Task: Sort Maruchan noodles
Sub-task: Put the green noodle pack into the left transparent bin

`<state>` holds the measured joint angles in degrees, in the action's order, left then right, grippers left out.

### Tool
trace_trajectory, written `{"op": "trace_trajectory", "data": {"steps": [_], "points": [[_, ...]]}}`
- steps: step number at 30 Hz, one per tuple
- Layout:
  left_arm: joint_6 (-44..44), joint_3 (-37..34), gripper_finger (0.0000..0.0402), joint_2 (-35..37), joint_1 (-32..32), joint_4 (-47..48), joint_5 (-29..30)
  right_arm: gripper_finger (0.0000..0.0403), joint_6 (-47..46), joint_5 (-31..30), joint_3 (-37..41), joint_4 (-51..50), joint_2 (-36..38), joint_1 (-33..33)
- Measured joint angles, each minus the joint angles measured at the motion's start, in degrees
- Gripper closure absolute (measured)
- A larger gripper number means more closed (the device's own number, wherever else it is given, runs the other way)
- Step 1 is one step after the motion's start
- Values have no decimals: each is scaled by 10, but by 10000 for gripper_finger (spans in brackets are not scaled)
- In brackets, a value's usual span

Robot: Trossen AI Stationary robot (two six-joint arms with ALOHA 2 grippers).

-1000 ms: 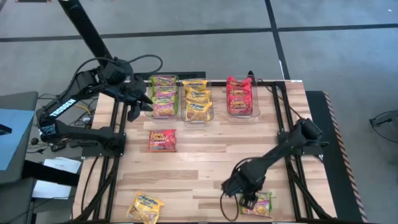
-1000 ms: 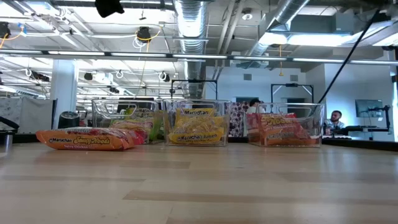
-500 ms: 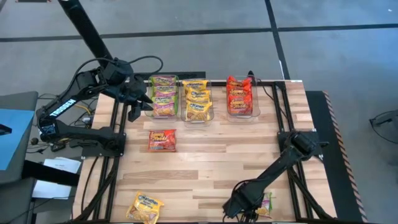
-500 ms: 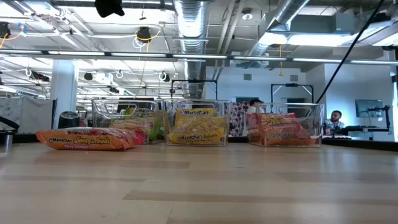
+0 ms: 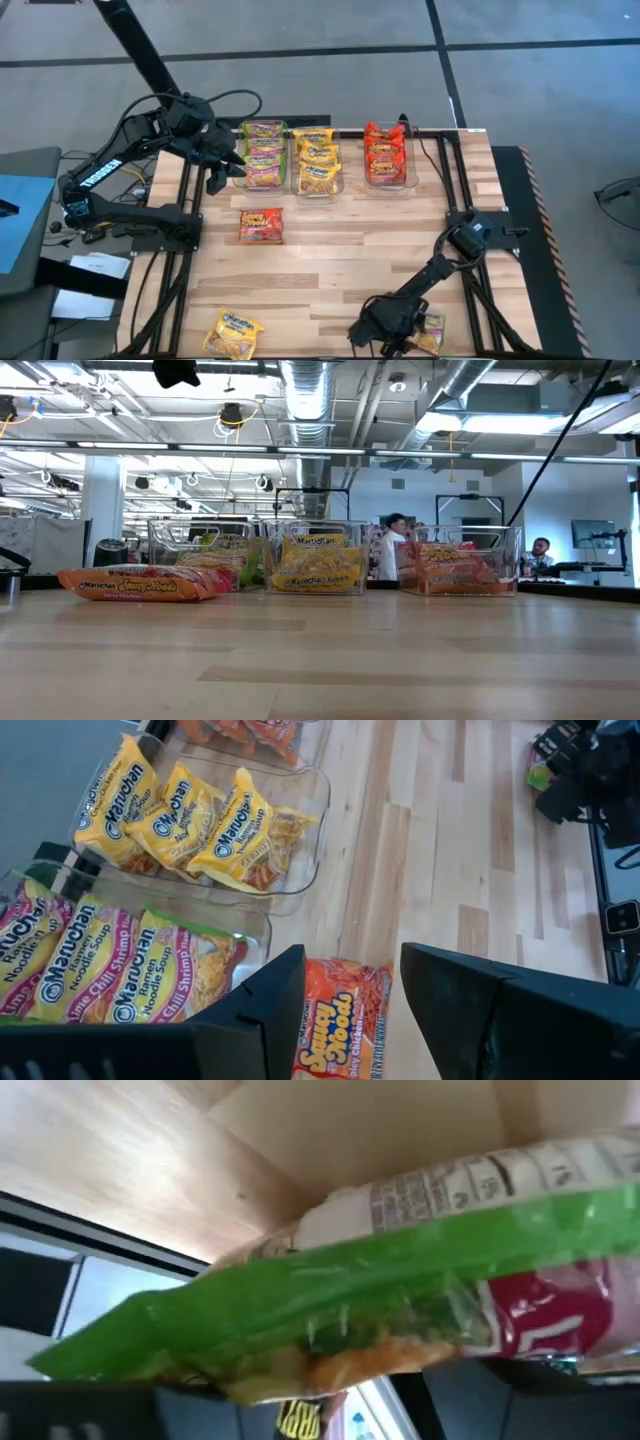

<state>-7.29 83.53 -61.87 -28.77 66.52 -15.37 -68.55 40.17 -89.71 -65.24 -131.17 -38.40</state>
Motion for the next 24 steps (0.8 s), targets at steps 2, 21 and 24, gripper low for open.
{"op": "trace_trajectory", "data": {"steps": [2,21,24], "points": [[0,0,248,0,0,0,1,204,-2,0,0,4,0,4],[-11,0,248,0,0,0,27,384,18,-59,-55,-57,14,25],[-9,0,248,0,0,1,27,385,19,-120,-90,-114,22,28]]}}
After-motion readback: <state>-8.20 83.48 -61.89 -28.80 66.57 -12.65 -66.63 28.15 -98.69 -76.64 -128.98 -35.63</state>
